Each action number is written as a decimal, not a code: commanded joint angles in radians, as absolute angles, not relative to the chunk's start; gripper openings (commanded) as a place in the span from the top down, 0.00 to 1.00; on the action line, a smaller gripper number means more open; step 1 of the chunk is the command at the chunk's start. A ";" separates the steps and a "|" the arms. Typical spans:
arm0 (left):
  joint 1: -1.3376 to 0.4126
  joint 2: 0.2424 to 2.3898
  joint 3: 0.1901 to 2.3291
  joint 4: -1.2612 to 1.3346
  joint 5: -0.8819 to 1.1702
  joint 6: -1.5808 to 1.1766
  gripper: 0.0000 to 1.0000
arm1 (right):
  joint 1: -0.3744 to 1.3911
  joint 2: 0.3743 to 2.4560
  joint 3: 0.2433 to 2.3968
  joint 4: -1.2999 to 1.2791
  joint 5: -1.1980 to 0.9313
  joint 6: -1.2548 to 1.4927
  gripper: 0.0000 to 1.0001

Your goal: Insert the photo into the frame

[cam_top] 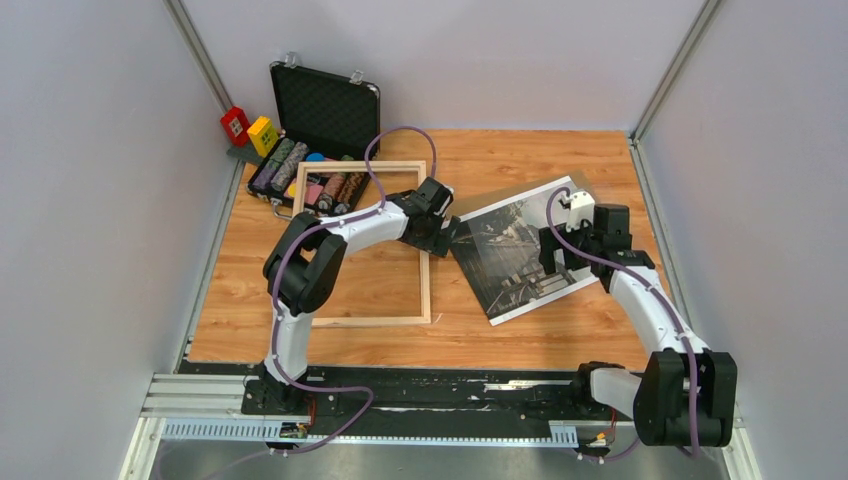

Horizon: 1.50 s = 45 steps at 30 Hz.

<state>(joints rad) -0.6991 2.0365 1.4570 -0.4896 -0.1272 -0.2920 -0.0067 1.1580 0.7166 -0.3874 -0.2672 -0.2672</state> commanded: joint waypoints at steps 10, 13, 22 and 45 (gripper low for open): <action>-0.706 1.936 1.692 -0.588 -0.059 -0.189 0.00 | -0.224 1.047 0.697 -0.613 -0.242 -0.649 0.00; -0.706 1.970 1.766 -0.587 0.000 -0.128 0.00 | -0.306 1.057 0.699 -0.669 -0.259 -0.732 0.00; -0.707 2.270 2.205 -0.665 0.260 -0.040 0.00 | -0.437 1.034 0.646 -0.736 -0.269 -0.891 0.01; -0.719 2.590 2.319 -0.487 0.342 -0.091 0.00 | -0.458 1.348 0.698 -0.523 -0.258 -0.711 0.09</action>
